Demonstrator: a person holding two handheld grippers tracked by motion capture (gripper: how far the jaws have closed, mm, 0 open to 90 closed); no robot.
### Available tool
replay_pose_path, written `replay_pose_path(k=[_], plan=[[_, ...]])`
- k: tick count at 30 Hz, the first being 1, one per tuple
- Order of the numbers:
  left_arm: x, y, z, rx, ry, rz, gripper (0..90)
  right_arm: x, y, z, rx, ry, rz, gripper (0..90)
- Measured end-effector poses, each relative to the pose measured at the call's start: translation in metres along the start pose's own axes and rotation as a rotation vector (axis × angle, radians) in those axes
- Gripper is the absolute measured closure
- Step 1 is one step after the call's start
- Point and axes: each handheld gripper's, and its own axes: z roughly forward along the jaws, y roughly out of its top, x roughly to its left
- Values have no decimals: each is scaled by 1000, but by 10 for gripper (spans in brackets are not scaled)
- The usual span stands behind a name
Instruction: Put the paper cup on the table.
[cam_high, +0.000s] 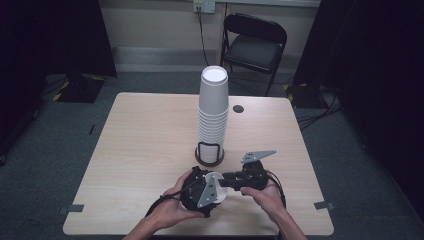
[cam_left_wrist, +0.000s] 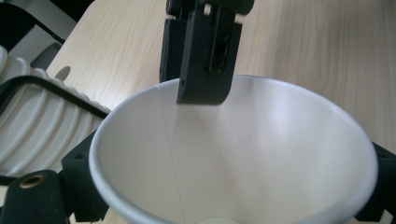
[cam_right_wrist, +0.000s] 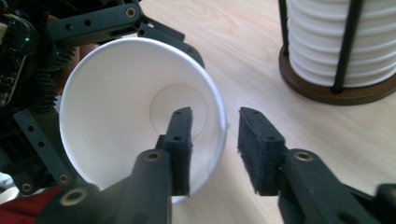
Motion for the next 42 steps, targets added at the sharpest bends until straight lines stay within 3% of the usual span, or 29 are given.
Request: replay_pose_path(k=[2, 3, 4, 7, 9, 11, 18, 25, 31, 42], plan=[[0, -2, 1, -29, 13, -44, 113, 1, 1, -1, -13, -4, 3, 588], [1, -3, 1, -33, 8, -52, 113, 1, 1, -2, -18, -10, 2, 578], [4, -4, -1, -5, 7, -26, 113, 1, 1, -2, -19, -11, 2, 573], [5, -7, 0, -33, 15, -85, 112, 1, 1, -3, -31, -21, 4, 562], [9, -9, -3, -15, 9, -74, 112, 1, 1, -5, -40, -26, 6, 545], [12, -11, -5, -14, 7, -95, 112, 0, 1, -6, -50, -44, 5, 533], [20, -22, -11, -48, 14, -196, 110, -1, -1, -9, -70, -73, 13, 462], [27, -28, -18, -116, 0, -329, 110, -3, -2, -8, -71, -114, 40, 259], [35, -38, -24, -177, -4, -460, 109, -7, -4, -13, -86, -143, 50, 225], [54, -52, -38, -224, 52, -595, 108, -17, -10, -27, -99, -203, 81, 206]])
